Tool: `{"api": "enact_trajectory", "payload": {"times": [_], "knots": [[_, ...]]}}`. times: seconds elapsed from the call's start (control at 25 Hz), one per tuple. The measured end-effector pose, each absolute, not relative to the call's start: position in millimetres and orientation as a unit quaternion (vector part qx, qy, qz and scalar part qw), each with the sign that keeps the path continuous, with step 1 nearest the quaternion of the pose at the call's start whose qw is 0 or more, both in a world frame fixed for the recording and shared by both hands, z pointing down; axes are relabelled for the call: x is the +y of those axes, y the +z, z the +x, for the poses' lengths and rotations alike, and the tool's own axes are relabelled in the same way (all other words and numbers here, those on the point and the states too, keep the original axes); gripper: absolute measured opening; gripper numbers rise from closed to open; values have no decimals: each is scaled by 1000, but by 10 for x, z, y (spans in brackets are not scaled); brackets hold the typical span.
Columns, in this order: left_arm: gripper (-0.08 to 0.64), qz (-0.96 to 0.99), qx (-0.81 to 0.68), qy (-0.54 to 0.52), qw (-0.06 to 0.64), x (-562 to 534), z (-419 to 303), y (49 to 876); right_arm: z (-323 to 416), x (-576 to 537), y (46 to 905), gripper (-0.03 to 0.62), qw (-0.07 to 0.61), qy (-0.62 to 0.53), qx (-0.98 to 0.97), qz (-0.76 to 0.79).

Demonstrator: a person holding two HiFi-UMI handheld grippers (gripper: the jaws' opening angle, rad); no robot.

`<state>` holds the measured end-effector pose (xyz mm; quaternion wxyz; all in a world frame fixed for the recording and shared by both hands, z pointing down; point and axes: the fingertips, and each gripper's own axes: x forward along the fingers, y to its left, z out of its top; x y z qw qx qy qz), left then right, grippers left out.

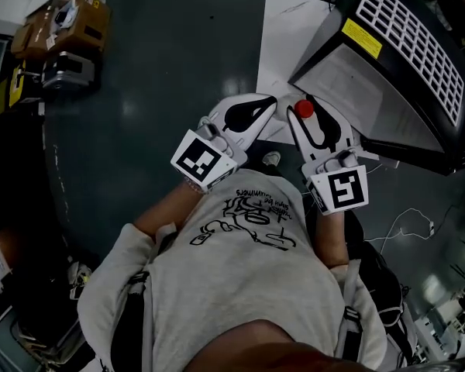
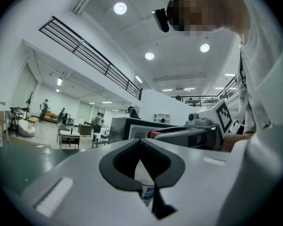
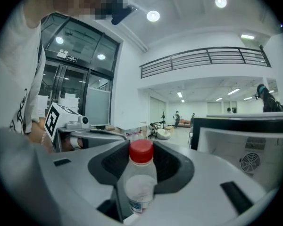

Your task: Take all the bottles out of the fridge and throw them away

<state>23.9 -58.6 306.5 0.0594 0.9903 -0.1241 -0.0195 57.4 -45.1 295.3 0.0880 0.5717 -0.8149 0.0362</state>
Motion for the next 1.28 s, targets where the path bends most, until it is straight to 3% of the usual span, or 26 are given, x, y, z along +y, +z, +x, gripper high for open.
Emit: {"api": "enact_trajectory", "payload": {"times": [0.72, 1.28], "knots": [[6, 983, -170, -22, 65, -1059, -951, 3130, -626, -952, 3045, 156, 106, 24, -845, 523], [6, 980, -179, -18, 79, -1225, -1311, 3258, -1013, -1128, 3173, 156, 118, 27, -851, 511]]}}
